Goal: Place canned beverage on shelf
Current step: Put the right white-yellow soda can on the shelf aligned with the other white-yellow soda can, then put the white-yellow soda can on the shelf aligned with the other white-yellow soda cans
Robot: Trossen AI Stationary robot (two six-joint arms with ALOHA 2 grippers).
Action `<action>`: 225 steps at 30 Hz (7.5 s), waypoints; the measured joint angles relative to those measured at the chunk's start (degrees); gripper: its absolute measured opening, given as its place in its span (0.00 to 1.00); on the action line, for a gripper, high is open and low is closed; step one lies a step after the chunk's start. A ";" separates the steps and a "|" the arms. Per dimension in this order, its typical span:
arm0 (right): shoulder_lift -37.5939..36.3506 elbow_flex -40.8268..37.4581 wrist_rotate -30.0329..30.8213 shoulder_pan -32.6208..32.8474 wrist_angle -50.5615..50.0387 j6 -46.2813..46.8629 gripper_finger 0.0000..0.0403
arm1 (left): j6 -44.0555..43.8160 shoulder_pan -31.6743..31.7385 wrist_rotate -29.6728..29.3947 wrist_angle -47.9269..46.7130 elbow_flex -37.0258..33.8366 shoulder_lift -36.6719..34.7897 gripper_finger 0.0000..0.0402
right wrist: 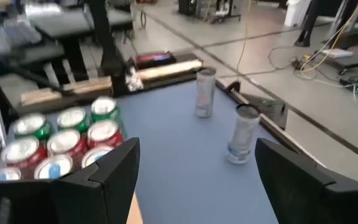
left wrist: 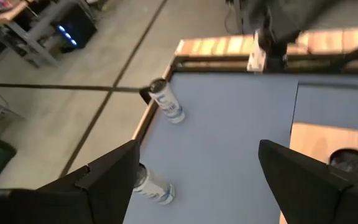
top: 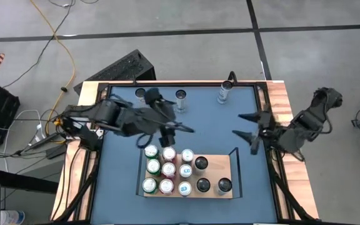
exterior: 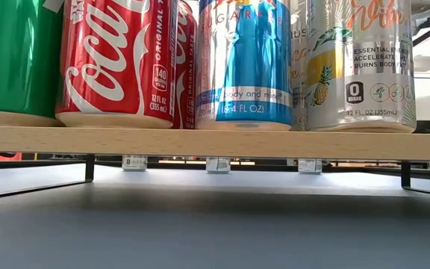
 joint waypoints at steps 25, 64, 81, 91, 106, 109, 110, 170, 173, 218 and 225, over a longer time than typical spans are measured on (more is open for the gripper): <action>22.98 5.94 -15.71 -6.41 13.87 -10.02 0.75 | 0.09 -2.65 -3.84 -0.31 0.20 -6.47 0.79; 32.42 6.76 -21.96 -6.40 12.65 -3.96 0.75 | -6.82 -3.91 -4.75 -5.82 0.13 -9.53 0.79; 32.34 6.80 -26.25 -7.89 12.72 -3.97 0.75 | -6.81 -3.91 -4.75 -8.37 0.13 -9.53 0.79; 32.27 6.80 -26.76 -7.29 14.14 -5.74 0.75 | -6.80 -3.88 -5.31 -8.37 0.13 -9.53 0.79; 32.38 9.44 -27.72 -7.35 13.26 -8.07 0.75 | -6.89 -3.87 -5.86 -8.35 0.13 -9.53 0.79; 32.38 9.44 -27.78 -7.35 11.83 -7.37 0.75 | -6.93 -3.87 -5.86 -8.35 0.13 -9.53 0.79; 32.38 9.44 -28.31 -7.35 11.49 -7.10 0.75 | -6.93 -3.87 -5.84 -8.33 0.13 -9.53 0.79; 31.42 43.37 -1.76 11.72 -14.63 -7.22 0.75 | 7.61 -3.56 -1.01 8.68 0.11 -10.95 0.79; 31.40 43.41 1.13 13.21 -14.58 -8.36 0.75 | 6.06 -3.58 -0.40 7.54 0.11 -11.55 0.79; 2.74 43.41 31.33 42.59 5.88 -56.43 0.75 | 2.28 17.48 19.87 10.19 -0.04 -18.97 0.79; -6.33 41.23 19.64 43.58 -13.60 -34.34 0.75 | -4.24 26.17 44.80 8.83 -0.07 -18.81 0.79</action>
